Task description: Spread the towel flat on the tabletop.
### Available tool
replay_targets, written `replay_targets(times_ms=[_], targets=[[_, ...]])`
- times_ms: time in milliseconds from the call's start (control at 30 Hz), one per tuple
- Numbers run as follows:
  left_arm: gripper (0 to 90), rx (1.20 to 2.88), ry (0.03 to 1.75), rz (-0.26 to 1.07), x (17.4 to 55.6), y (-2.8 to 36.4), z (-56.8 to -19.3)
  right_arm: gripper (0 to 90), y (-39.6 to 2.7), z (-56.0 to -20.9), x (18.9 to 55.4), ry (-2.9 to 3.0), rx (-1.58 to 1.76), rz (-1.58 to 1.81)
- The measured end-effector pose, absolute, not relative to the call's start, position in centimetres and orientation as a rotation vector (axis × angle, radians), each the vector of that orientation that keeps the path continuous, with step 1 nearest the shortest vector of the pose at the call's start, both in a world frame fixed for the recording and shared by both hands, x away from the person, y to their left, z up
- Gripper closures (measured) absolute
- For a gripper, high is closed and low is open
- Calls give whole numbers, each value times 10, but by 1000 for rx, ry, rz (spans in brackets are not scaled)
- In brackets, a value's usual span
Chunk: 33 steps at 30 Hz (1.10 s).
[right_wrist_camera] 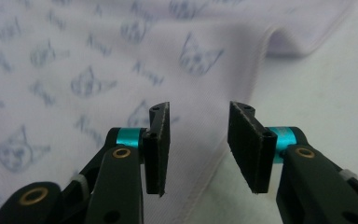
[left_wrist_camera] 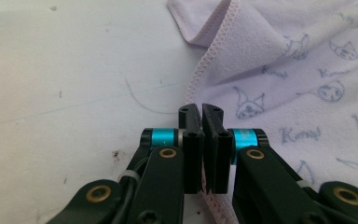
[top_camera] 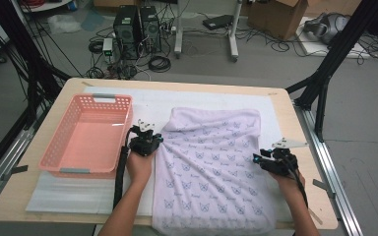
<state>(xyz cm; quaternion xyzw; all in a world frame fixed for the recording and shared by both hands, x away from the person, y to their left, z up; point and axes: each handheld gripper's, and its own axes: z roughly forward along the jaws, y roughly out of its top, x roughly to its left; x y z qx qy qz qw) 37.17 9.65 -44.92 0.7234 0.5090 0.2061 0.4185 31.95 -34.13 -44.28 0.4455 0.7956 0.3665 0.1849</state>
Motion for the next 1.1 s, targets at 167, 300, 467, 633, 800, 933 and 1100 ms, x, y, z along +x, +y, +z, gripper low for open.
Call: replay_targets(times_ms=[167,300,467,633,800,933,1100], targets=[[856,1784,1253,443,373,100,-450,885,-343,-445,327,2247,1260,994],[894,1752,1260,480,374,100,-448,887,-348,-443,338,2114,1256,834],[768,1780,1226,424,371,103,-448,813,-355,-447,341,2085,1318,912],[572,1813,1145,388,359,92,-445,650,-361,-442,325,2049,1324,1001],[477,1835,1071,333,338,90,-445,573,-366,-440,303,2072,1309,1066],[442,1850,1031,311,315,93,-446,546,-368,-442,283,2101,1294,1091],[422,1880,1042,289,283,100,-452,540,-369,-444,253,2150,1265,1088]])
